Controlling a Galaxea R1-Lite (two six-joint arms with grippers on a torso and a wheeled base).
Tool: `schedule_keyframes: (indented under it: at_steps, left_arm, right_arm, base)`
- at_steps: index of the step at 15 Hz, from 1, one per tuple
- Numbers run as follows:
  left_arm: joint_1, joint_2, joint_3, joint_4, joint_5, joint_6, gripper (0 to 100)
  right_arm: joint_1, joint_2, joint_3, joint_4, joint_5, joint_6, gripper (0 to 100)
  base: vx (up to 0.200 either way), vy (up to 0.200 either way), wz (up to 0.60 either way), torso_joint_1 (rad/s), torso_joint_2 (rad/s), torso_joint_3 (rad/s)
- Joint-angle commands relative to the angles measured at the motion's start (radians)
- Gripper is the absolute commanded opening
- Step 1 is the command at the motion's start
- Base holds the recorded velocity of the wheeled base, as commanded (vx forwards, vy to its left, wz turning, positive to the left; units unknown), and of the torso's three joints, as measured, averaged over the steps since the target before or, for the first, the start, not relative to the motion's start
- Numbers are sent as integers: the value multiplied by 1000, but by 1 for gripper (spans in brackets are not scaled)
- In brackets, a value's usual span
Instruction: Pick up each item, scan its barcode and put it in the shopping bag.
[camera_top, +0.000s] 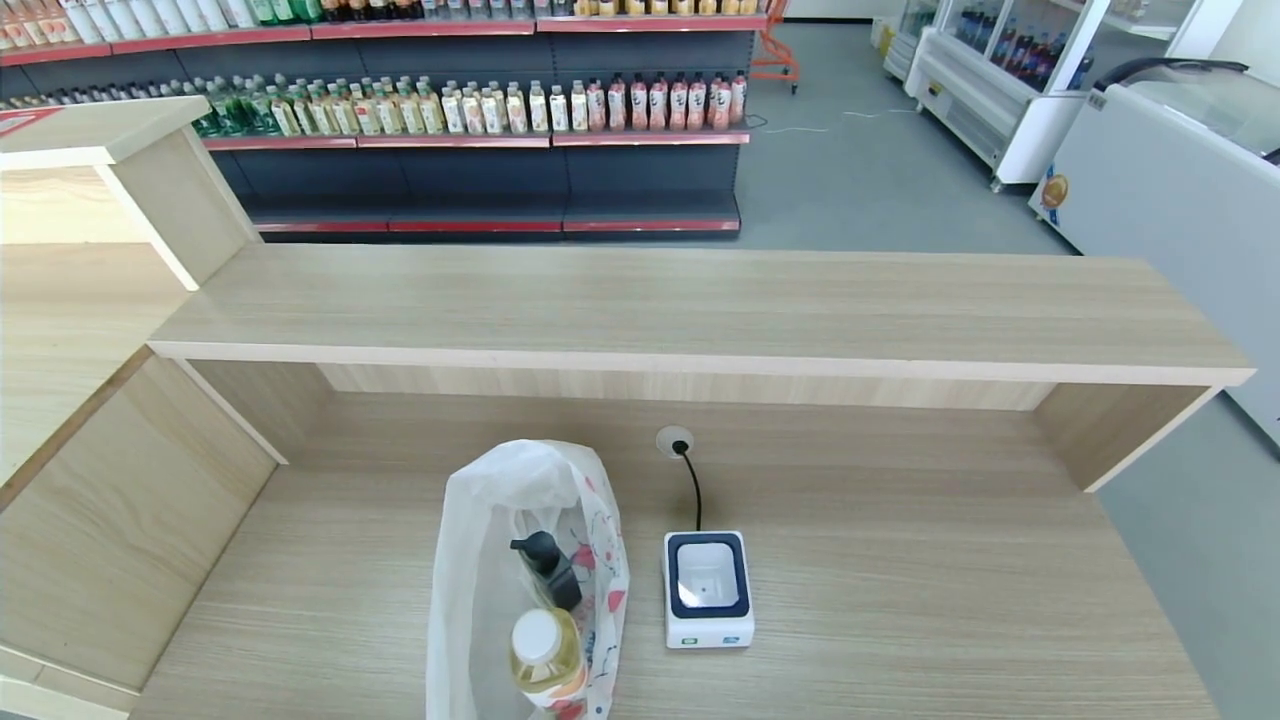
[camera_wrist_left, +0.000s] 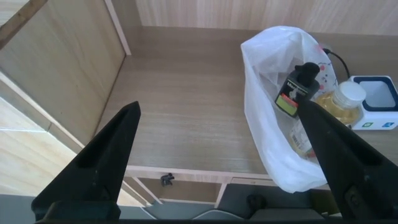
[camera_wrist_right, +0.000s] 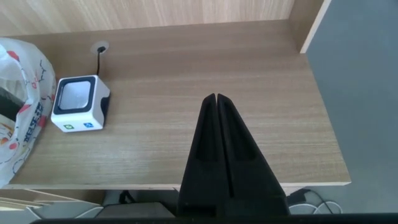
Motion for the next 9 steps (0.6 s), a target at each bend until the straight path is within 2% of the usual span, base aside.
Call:
schedule_keyframes:
  at_steps: [1,9]
  left_arm:
    - [1,0,0,0,0,0,100]
    - [1,0,0,0,0,0,100]
  right_arm:
    - [0,2,0,-1,0,0,0]
    - [0,2,0,-1,0,-1,0]
  base:
    - [0,0,0,0,0,0]
    - [0,0,0,0,0,0]
